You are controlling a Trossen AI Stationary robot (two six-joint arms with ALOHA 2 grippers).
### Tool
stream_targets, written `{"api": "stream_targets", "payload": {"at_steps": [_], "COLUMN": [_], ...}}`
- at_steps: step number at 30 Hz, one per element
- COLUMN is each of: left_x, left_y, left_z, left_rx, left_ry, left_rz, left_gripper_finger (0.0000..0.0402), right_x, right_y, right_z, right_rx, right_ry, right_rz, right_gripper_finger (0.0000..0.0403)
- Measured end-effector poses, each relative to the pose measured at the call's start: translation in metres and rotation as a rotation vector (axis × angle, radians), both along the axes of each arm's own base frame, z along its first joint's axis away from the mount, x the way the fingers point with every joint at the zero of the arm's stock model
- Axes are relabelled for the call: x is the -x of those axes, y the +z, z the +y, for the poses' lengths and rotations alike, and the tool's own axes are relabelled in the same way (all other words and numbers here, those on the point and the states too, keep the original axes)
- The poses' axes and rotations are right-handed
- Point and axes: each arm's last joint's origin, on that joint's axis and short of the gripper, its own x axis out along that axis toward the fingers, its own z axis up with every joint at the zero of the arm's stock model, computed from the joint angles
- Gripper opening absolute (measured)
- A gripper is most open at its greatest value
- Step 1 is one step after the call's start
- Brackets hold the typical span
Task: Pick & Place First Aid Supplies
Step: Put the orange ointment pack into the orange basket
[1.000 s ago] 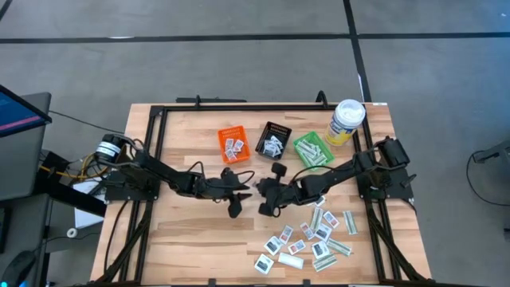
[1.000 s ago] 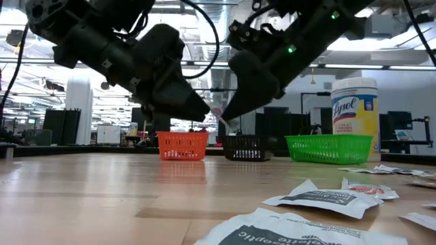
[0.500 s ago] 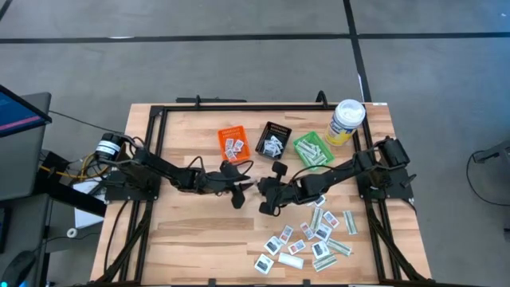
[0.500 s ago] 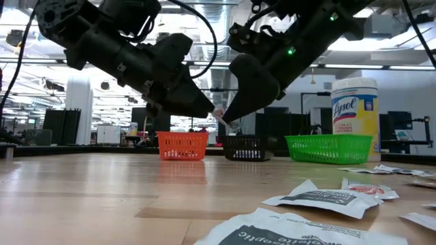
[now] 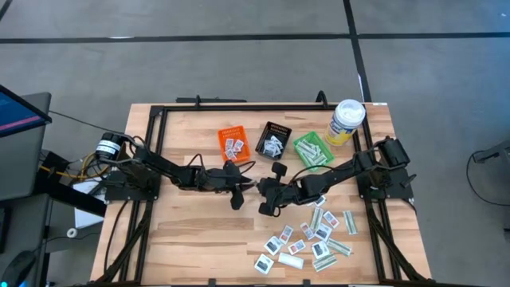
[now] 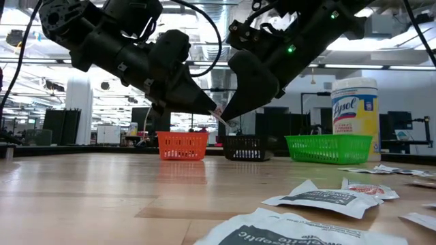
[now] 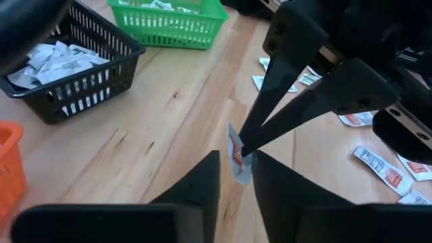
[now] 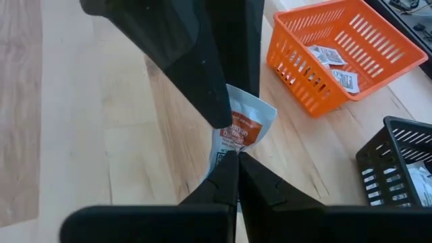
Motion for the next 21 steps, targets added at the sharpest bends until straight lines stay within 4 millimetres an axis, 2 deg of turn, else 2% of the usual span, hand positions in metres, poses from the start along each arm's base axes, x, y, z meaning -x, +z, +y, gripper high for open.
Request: {"api": "stream_targets", "payload": {"at_steps": [8,13,21], "left_x": [-0.0001,-0.0001,0.0002], "left_y": [0.0002,0.0002,-0.0002], "left_z": [0.0000,0.0000,-0.0006], "left_rx": [0.000,-0.014,-0.119], "left_ry": [0.000,-0.004,-0.036], "left_rz": [-0.003,-0.001,0.015], "left_gripper_finger": [0.0009,0.0011,0.0008], "right_x": [0.0000,0.0002,0.0019], "right_y": [0.0001,0.0001,0.0053], "right_z": [-0.0002,0.0007,0.0061], "right_rx": [0.000,0.015,-0.033], "right_ry": [-0.001,0.015,0.018], "right_rz": [-0.001,0.008,-0.021], "right_gripper_finger": [0.0001,0.0015,0.0082]}}
